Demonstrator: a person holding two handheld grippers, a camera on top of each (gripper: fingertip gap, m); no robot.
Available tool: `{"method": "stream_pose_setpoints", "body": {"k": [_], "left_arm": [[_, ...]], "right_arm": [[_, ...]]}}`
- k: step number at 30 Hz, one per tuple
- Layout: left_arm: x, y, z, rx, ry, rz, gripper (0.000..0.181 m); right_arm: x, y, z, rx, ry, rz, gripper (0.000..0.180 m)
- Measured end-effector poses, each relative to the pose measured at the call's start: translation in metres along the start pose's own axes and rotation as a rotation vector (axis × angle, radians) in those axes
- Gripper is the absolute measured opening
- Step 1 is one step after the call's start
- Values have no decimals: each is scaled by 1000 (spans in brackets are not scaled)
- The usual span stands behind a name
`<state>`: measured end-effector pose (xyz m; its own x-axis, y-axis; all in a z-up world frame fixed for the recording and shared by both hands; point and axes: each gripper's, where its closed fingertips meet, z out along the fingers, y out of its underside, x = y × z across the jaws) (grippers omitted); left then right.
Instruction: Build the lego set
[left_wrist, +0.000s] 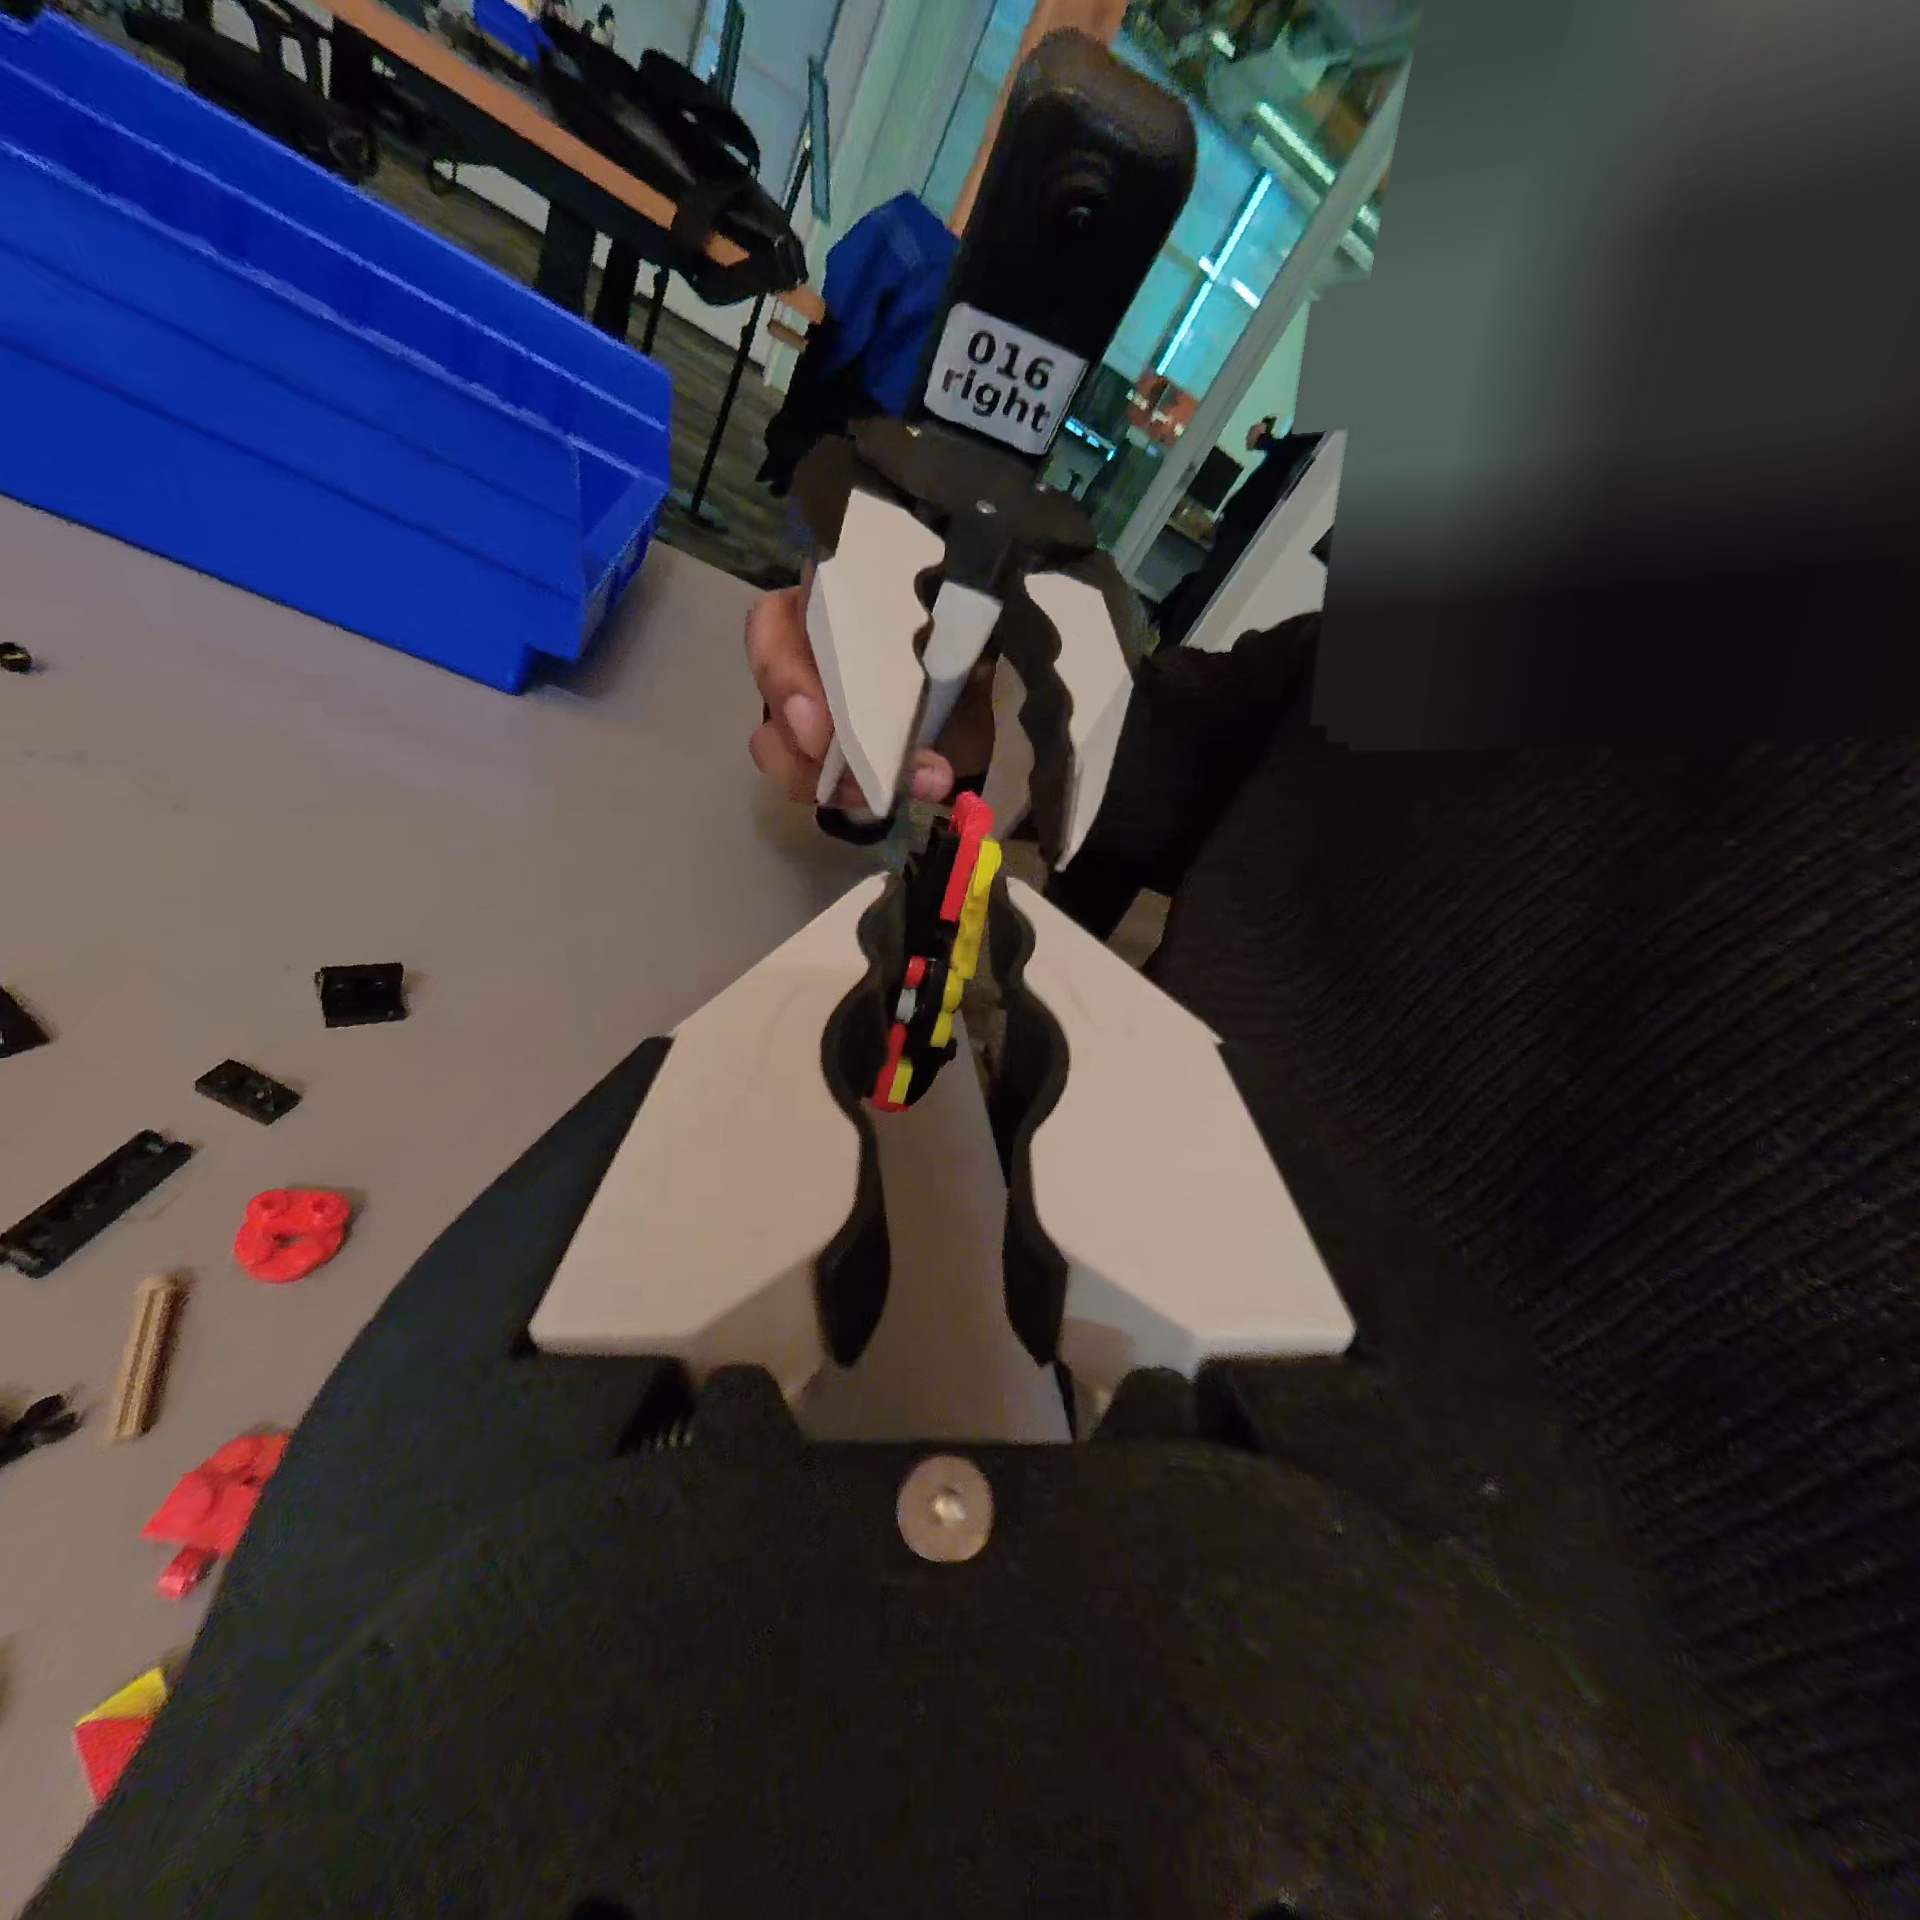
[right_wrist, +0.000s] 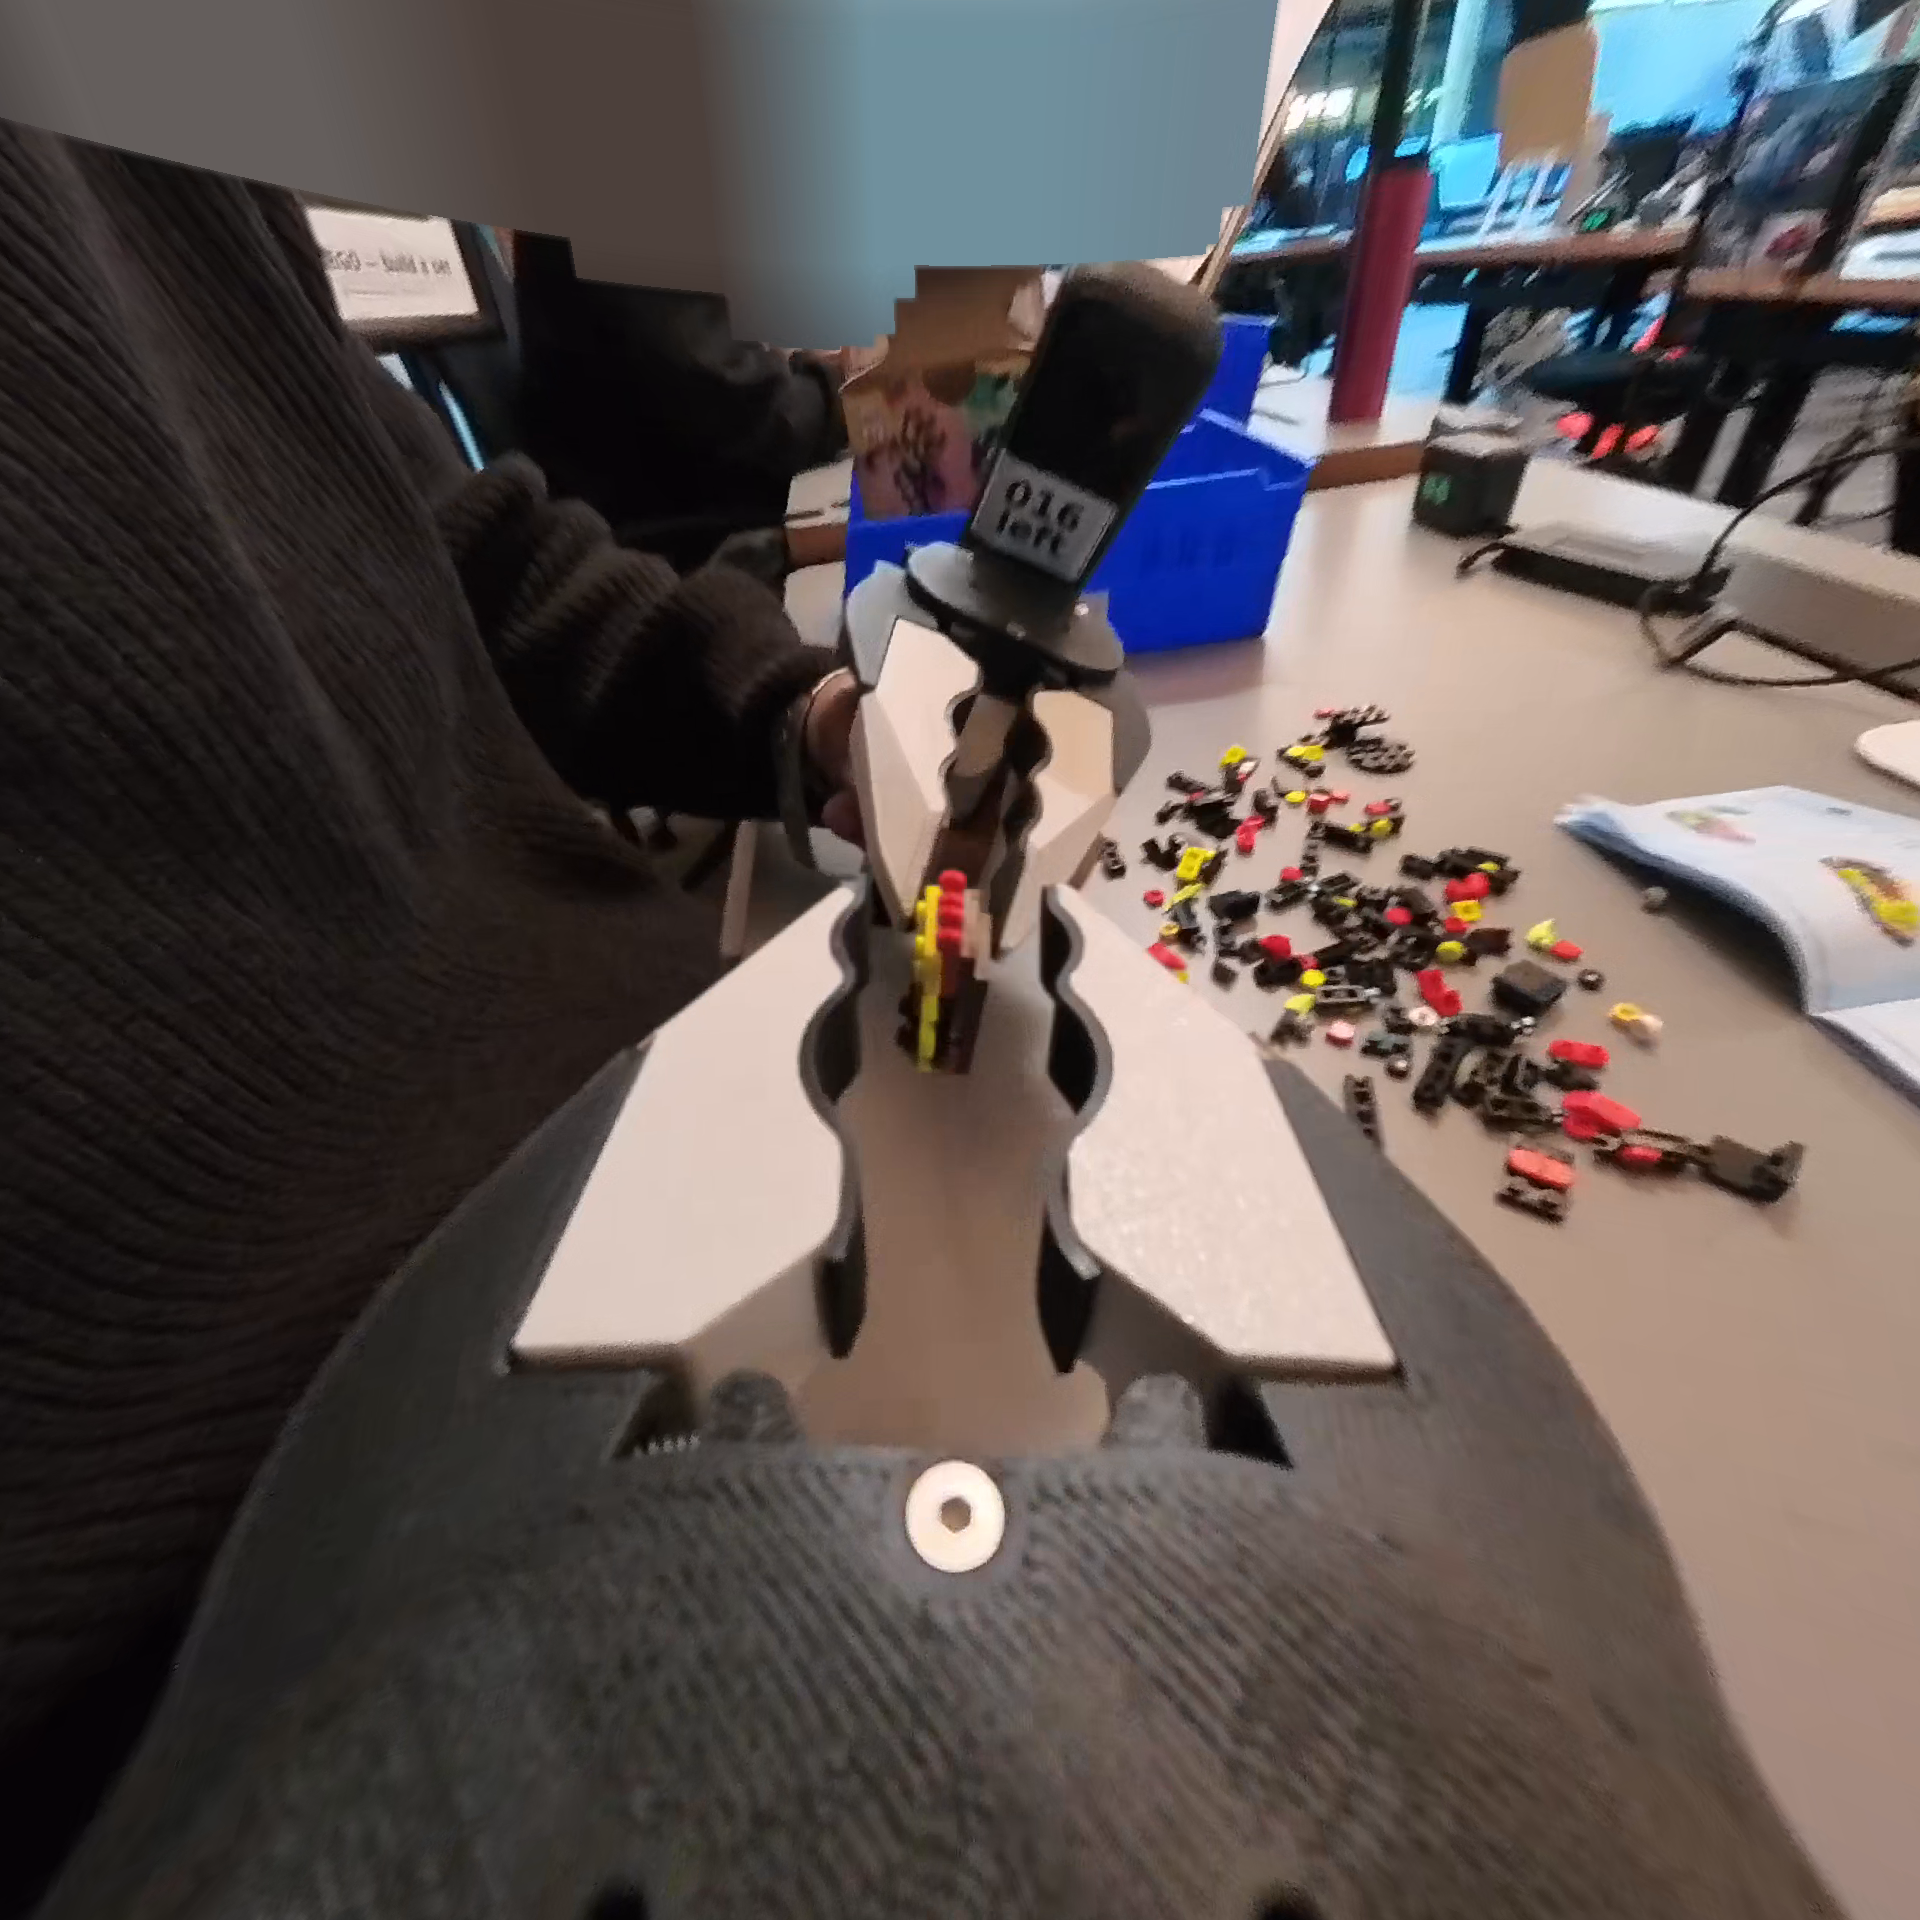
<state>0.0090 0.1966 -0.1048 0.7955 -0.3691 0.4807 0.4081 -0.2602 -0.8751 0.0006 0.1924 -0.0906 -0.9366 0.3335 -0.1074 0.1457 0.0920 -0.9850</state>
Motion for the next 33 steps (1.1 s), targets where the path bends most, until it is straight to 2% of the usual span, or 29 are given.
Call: {"method": "stream_pose_setpoints", "body": {"k": [4, 5, 7, 8, 9, 11, 13, 16, 17, 18, 19, 21, 22, 25, 26, 28, 31, 33], "left_arm": [[-3, -11, -4, 55, -14, 2, 13], [-7, -14, -6, 72, -29, 8, 12], [-15, -22, -12, 113, -68, 13, 12], [-20, -27, -15, 138, -86, 12, 12], [-25, -32, -19, 165, -105, 11, 12], [-36, -41, -29, 216, -152, 11, 12], [-48, -46, -39, 252, -213, 12, 12], [-65, -51, -51, 262, -313, 55, 12], [-70, -53, -54, 258, -349, 77, 12], [-74, -55, -57, 259, -381, 96, 13], [-78, -57, -59, 261, -411, 113, 12], [-87, -57, -63, 253, -471, 140, 12], [-93, -55, -65, 242, -507, 148, 12], [-101, -61, -73, 284, -582, 137, 12], [-100, -69, -75, 317, -586, 142, 12], [-100, -81, -75, 370, -580, 142, 12], [-103, -79, -67, 347, -535, 120, 12], [-101, -72, -61, 324, -495, 99, 12]], "right_arm": [[16, -11, -8, 57, 97, -30, 44], [21, -14, -10, 80, 123, -32, 43], [22, -24, -12, 163, 115, -45, 15], [20, -27, -10, 188, 93, -59, 7], [21, -26, -6, 180, 90, -71, 7], [37, -22, 3, 136, 162, -104, 21], [57, -31, 8, 163, 257, -161, 35], [93, -49, 10, 208, 404, -223, 41], [104, -52, 11, 207, 440, -218, 50], [116, -54, 12, 209, 490, -205, 69], [128, -56, 13, 213, 546, -183, 81], [145, -58, 14, 246, 625, -133, 83], [148, -60, 17, 288, 625, -88, 79], [140, -64, 33, 361, 441, 56, 89], [141, -63, 34, 354, 421, 76, 87], [142, -63, 28, 327, 418, 56, 95], [133, -56, 10, 255, 426, -30, 103], [128, -57, -1, 263, 425, -81, 97]]}}
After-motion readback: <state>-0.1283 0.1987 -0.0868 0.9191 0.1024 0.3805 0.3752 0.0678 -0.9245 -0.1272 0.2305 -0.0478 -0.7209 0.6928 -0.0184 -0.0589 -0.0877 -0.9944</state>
